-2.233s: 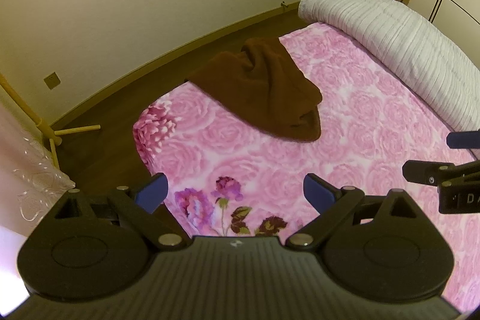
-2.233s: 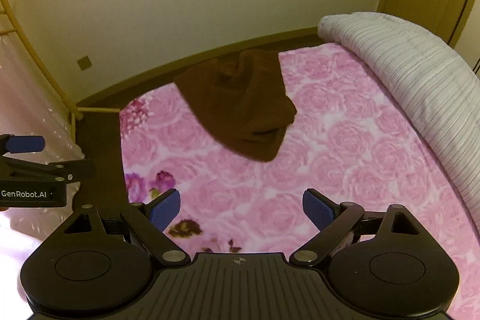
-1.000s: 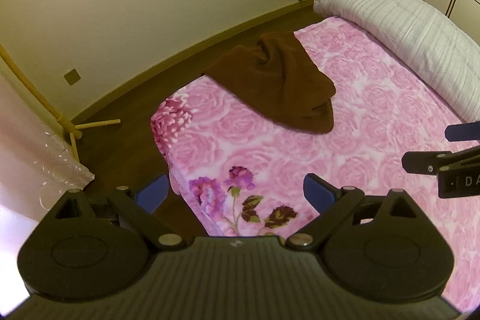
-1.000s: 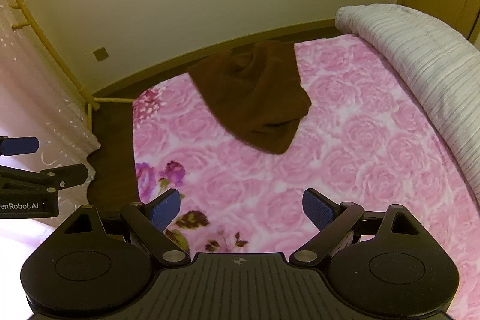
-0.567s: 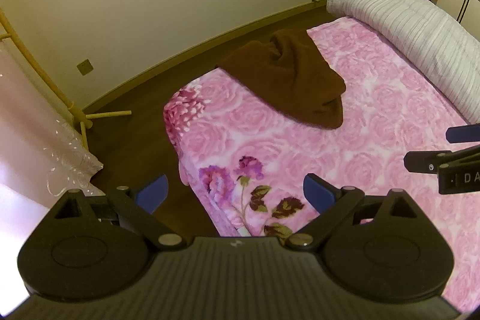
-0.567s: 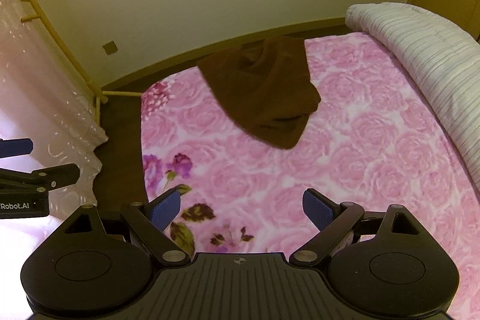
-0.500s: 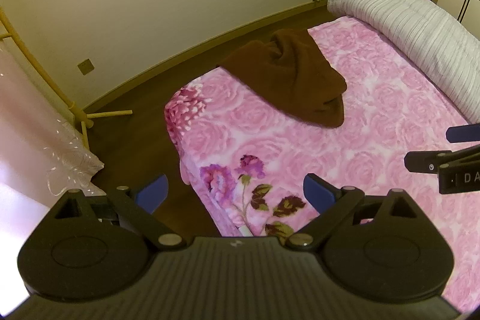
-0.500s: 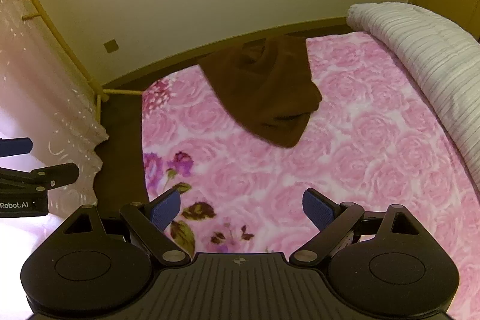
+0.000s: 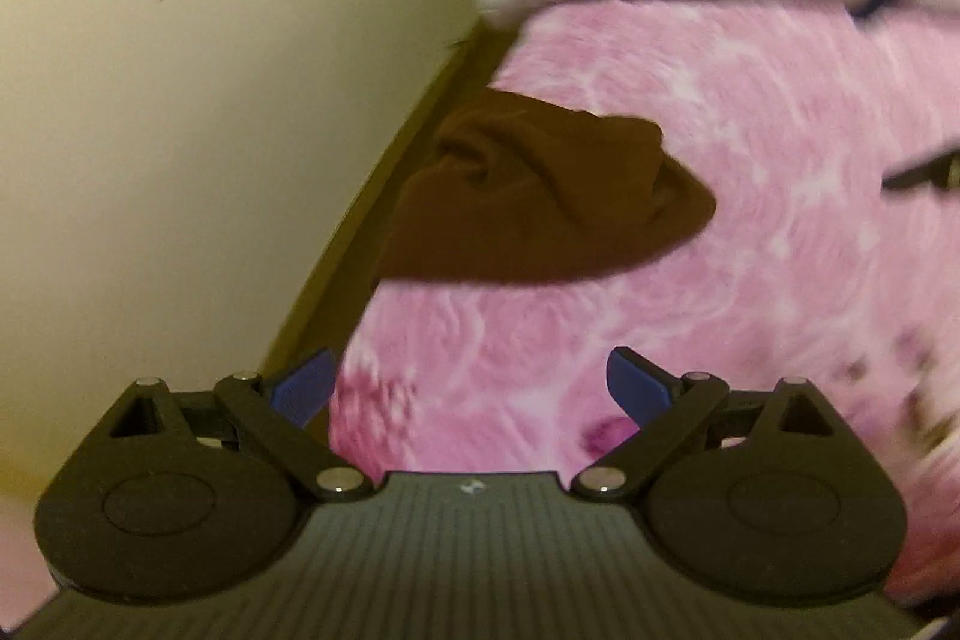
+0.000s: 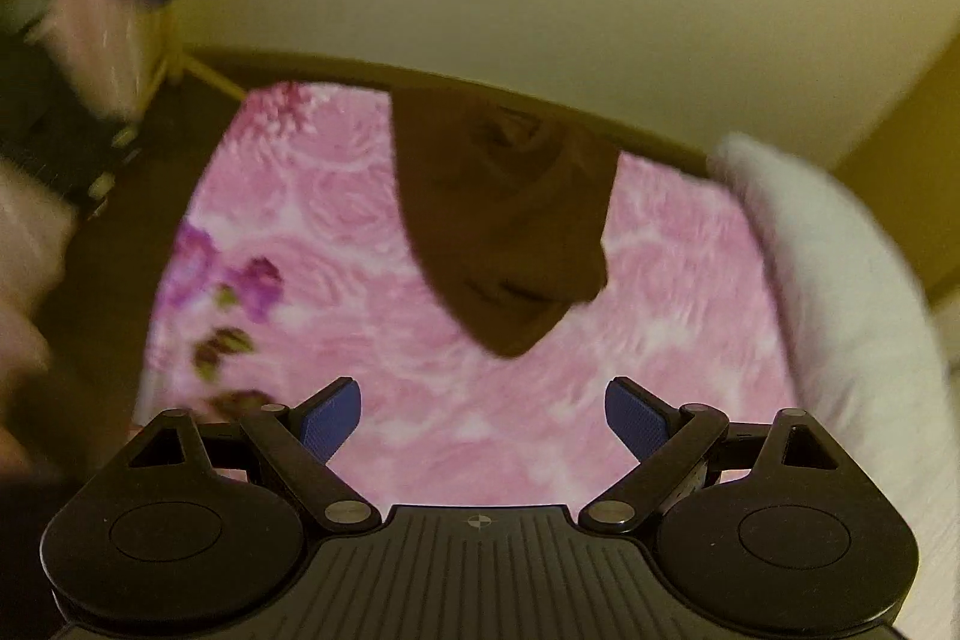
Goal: Fold clothes
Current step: 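Reach both grippers to the brown cardigan and close them on its edge, then lift the cardigan with both grippers and shake it out above the bed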
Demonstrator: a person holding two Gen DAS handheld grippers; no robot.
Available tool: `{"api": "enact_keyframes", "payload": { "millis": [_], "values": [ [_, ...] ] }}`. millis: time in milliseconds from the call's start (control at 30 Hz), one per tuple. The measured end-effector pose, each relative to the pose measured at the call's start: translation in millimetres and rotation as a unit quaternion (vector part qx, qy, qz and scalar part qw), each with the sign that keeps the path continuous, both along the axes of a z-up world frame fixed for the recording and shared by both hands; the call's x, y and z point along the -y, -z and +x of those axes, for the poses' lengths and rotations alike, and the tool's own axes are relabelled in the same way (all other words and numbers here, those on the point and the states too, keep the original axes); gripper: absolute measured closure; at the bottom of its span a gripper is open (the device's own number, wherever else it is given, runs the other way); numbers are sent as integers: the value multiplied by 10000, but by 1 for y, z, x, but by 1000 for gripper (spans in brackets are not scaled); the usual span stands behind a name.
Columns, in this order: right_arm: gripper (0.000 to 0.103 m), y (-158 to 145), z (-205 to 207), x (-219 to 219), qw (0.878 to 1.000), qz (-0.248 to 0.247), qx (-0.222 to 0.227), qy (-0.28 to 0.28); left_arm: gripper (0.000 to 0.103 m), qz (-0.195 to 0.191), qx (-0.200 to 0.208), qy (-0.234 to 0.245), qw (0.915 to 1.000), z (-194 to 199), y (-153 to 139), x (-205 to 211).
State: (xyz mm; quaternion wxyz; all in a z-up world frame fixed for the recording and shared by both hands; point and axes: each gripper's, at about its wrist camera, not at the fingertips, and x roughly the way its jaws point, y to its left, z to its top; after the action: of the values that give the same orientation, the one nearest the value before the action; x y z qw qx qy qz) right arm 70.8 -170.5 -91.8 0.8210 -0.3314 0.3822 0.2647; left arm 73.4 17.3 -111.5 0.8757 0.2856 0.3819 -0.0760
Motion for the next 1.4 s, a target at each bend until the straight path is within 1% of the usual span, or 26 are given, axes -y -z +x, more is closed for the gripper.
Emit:
{"api": "enact_keyframes", "payload": {
  "millis": [33, 100, 167, 233, 267, 333, 367, 533, 567, 633, 700, 733, 767, 800, 833, 867, 900, 933, 967, 1000, 1033, 1133, 1233, 1267, 1333, 1400],
  "values": [
    [12, 10, 6, -6, 9999, -93, 53, -90, 7, 172, -37, 349, 9992, 16, 16, -5],
    [12, 32, 23, -17, 9994, -218, 88, -238, 7, 400, -59, 893, 9952, 41, 46, -13],
    [12, 58, 42, -28, 9984, -394, 162, -379, 7, 666, -49, 1489, 9866, 68, 78, -21],
    [12, 88, 61, -38, 9965, -620, 229, -511, 7, 979, 65, 2030, 9742, 93, 108, -29],
    [13, 102, 71, -43, 9954, -730, 262, -562, 7, 1135, 134, 2292, 9666, 106, 122, -33],
    [15, 128, 90, -51, 9931, -907, 386, -636, 7, 1429, 315, 2781, 9493, 128, 144, -42],
    [15, 141, 99, -54, 9916, -1001, 471, -678, 7, 1595, 425, 3010, 9392, 137, 155, -46],
    [16, 197, 129, -69, 9855, -1217, 608, -1014, 8, 2139, 647, 3662, 9033, 179, 196, -69],
    [16, 205, 135, -71, 9845, -1256, 647, -1039, 8, 2142, 743, 3742, 8992, 183, 198, -73],
    [21, 214, 148, -71, 9843, -1284, 758, -942, 8, 2132, 941, 3892, 8912, 190, 201, -81],
    [26, 216, 163, -71, 9853, -1242, 861, -801, 8, 2143, 1100, 3947, 8867, 195, 203, -85],
    [30, 216, 171, -71, 9859, -1213, 870, -754, 8, 2127, 1118, 3947, 8868, 198, 203, -84],
    [33, 217, 178, -72, 9862, -1219, 850, -725, 11, 2110, 1131, 3944, 8872, 201, 203, -84],
    [45, 217, 185, -73, 9868, -1234, 786, -692, 16, 2110, 1064, 3962, 8872, 204, 203, -83],
    [69, 216, 191, -73, 9877, -1238, 690, -657, 33, 2112, 991, 3981, 8872, 207, 202, -81],
    [76, 213, 197, -73, 9893, -1200, 593, -574, 63, 2113, 918, 3999, 8871, 210, 202, -79],
    [78, 209, 202, -72, 9913, -1130, 496, -456, 77, 2222, 831, 4014, 8847, 211, 203, -77],
    [81, 203, 205, -70, 9926, -1067, 458, -364, 84, 2325, 809, 4032, 8814, 208, 203, -73],
    [82, 195, 206, -68, 9934, -1007, 462, -291, 88, 2298, 805, 4013, 8830, 208, 199, -71],
    [83, 185, 206, -65, 9940, -943, 509, -228, 88, 2260, 802, 3991, 8850, 207, 194, -69],
    [83, 174, 203, -59, 9942, -881, 590, -175, 89, 2187, 837, 3934, 8891, 205, 184, -67],
    [84, 141, 183, -32, 9942, -711, 806, 15, 90, 1934, 985, 3894, 8951, 185, 151, -57],
    [85, 106, 147, 7, 9934, -592, 945, 287, 91, 1501, 1061, 4149, 8911, 144, 114, -31],
    [85, 96, 130, 22, 9930, -577, 946, 408, 91, 1346, 1045, 4212, 8908, 128, 103, -18],
    [85, 82, 92, 55, 9920, -569, 889, 700, 91, 949, 915, 4415, 8875, 89, 84, 13],
    [84, 73, 42, 94, 9897, -584, 768, 1053, 91, 664, 819, 4644, 8793, 48, 75, 51]
  ]
}}
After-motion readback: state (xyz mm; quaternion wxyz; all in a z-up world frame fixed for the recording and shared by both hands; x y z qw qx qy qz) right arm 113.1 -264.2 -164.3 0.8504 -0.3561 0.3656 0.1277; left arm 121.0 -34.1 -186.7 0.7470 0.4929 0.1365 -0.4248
